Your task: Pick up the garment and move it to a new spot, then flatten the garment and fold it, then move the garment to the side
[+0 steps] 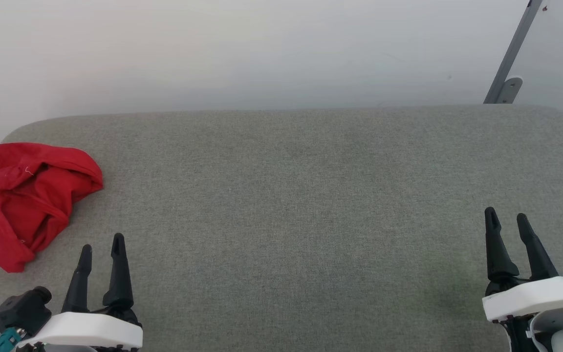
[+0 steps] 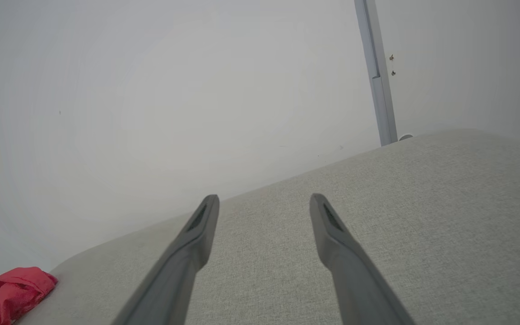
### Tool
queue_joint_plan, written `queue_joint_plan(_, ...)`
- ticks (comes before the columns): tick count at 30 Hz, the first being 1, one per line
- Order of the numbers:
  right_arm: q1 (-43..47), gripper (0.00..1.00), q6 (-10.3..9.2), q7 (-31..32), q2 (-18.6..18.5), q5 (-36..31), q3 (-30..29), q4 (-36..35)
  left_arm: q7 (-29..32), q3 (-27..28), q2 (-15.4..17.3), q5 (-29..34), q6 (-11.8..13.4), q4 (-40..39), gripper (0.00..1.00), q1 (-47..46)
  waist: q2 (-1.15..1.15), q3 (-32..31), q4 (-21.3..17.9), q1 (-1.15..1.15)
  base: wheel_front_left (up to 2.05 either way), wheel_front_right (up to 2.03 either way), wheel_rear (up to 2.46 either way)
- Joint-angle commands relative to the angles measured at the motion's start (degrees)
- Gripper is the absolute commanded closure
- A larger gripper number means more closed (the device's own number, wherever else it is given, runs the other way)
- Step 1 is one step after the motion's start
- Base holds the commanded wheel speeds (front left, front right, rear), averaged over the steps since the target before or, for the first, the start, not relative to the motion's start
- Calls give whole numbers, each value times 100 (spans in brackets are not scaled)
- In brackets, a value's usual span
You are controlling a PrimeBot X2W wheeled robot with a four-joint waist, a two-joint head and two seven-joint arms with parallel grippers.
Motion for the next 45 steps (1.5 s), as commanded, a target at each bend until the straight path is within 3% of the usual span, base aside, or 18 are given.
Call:
queue_joint_plan(1,-11,0,1,-74,-46,-179,9,-93,-64,-15,46,189,-22,-81,0,18,0,2,-2,0,0,0,0)
queue_joint_plan(45,214,0,2,-606,-166,-2286,-59,-341,-593,-738,501,1792,-48,-228,0,293,0,1,-29,0,0,0,0)
